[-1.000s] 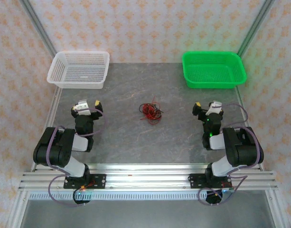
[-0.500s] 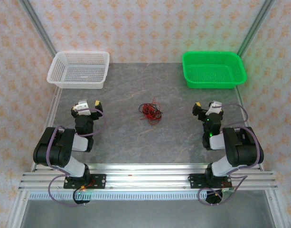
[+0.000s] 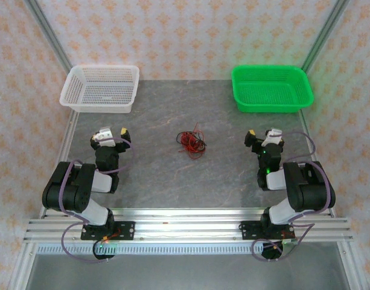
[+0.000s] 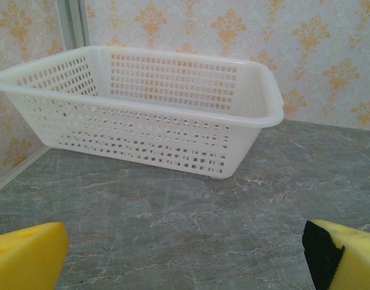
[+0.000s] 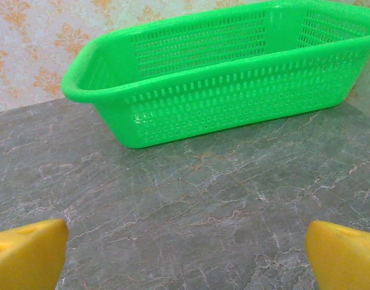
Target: Untangle the cables
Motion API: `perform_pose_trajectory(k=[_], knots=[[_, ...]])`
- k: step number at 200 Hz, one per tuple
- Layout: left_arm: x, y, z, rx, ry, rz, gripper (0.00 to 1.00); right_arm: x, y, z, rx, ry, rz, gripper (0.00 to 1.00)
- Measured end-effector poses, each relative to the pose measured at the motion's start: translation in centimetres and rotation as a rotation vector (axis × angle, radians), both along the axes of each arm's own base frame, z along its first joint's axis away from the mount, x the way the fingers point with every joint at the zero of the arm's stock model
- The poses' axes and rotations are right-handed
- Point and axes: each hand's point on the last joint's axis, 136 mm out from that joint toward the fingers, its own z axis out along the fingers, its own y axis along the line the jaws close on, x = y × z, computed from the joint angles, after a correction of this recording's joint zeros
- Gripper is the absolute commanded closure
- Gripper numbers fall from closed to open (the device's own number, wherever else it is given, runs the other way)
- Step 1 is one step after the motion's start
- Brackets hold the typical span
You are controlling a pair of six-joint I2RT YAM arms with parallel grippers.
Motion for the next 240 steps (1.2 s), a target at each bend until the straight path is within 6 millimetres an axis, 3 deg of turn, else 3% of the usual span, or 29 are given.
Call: perform_pose_trajectory(k=[91, 110, 124, 159, 178, 194, 216, 240], knots=[[-0.2, 0.2, -0.3, 0.0, 0.019, 0.01, 0.02, 0.0, 0.0, 0.0, 0.0, -0.001, 0.0, 0.0], [-0.4, 0.3, 0.7, -0.002, 0.001, 0.02, 0.07, 0.0, -0.1, 0.2, 0.0, 0.012, -0.005, 0.0], [-0.8, 0.6, 2.0, 0.0, -0.02, 0.044, 0.09, 0.2, -0.1, 1.5, 0.008, 0.007, -0.007, 0.0], [-1.0, 1.0, 6.4, -0.085, -0.085, 0.106, 0.12, 1.2, 0.9, 6.9, 0.046, -0.04, -0.005, 0.02], [-0.6, 0.8, 9.0, -0.189, -0.12, 0.113, 0.12, 2.1, 2.4, 8.1, 0.086, 0.014, 0.022, 0.07], [-0.1, 0.0, 9.8, -0.268, -0.11, 0.097, 0.12, 2.5, 4.6, 8.0, 0.125, 0.097, 0.067, 0.11], [0.3, -2.4, 9.0, -0.348, -0.026, 0.051, 0.12, 1.7, 9.5, 6.5, 0.153, 0.24, 0.177, 0.11], [-0.2, -5.7, 7.3, -0.396, 0.097, -0.021, 0.12, -1.1, 15.6, 3.6, 0.17, 0.413, 0.33, 0.14]])
